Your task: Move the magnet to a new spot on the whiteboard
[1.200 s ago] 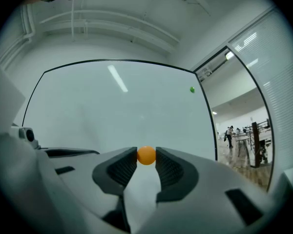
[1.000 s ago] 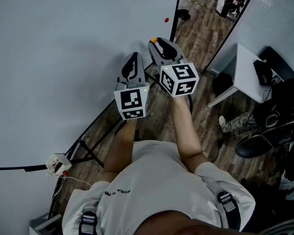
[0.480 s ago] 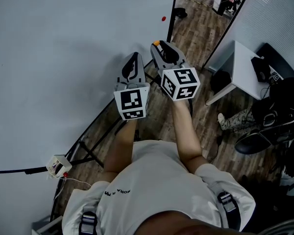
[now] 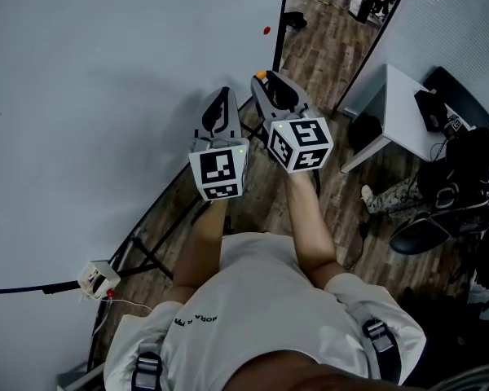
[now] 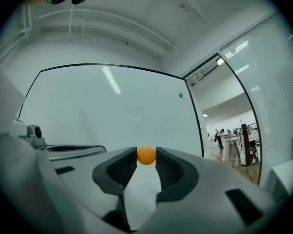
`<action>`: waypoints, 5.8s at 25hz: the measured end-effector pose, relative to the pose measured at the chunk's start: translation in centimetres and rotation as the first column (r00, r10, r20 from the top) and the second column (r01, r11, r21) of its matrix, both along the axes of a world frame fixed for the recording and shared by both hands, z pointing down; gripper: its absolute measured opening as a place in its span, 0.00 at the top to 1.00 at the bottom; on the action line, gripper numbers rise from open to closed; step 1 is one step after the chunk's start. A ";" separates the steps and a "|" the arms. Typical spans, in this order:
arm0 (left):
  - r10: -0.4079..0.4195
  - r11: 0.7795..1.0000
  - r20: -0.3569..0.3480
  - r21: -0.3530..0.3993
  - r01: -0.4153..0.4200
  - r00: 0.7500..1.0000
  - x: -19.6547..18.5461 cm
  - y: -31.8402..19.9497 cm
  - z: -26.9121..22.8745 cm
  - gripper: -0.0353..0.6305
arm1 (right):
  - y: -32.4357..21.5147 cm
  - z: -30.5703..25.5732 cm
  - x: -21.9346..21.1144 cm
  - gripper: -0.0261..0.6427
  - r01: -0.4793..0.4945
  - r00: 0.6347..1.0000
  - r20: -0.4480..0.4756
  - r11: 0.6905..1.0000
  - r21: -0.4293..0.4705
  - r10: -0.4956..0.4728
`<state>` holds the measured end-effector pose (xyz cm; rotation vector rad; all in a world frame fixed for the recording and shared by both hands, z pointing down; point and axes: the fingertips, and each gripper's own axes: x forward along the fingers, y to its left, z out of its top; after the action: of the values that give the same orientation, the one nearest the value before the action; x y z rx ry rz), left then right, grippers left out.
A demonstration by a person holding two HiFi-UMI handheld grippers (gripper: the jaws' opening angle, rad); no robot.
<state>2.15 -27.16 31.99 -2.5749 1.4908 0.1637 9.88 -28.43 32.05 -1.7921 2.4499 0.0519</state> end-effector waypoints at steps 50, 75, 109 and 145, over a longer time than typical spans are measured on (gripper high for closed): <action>0.018 1.000 0.026 -0.001 -0.018 0.999 1.0 -0.3 0.2 0.94 | 0.8 0.7 -0.1 0.77 -0.014 1.000 -0.009 1.000 0.003 0.014; 0.018 1.000 0.015 -0.002 -0.018 1.000 0.7 -0.4 0.2 0.94 | 0.9 0.5 -0.6 0.77 0.000 1.000 -0.009 1.000 0.016 0.000; -0.030 1.000 0.009 -0.008 0.030 1.000 -0.7 -2.0 0.9 0.94 | -1.6 0.2 -1.7 0.77 0.075 0.997 0.006 0.997 0.023 -0.075; -0.055 0.998 0.003 -0.014 0.055 0.998 -1.6 -2.9 1.3 0.94 | -4.9 -0.8 -3.8 0.77 0.160 0.987 -0.017 0.987 0.031 -0.159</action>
<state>0.54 -30.05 33.29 -2.5411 1.5660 0.1438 6.03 -33.33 31.27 -1.5825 2.5776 0.0918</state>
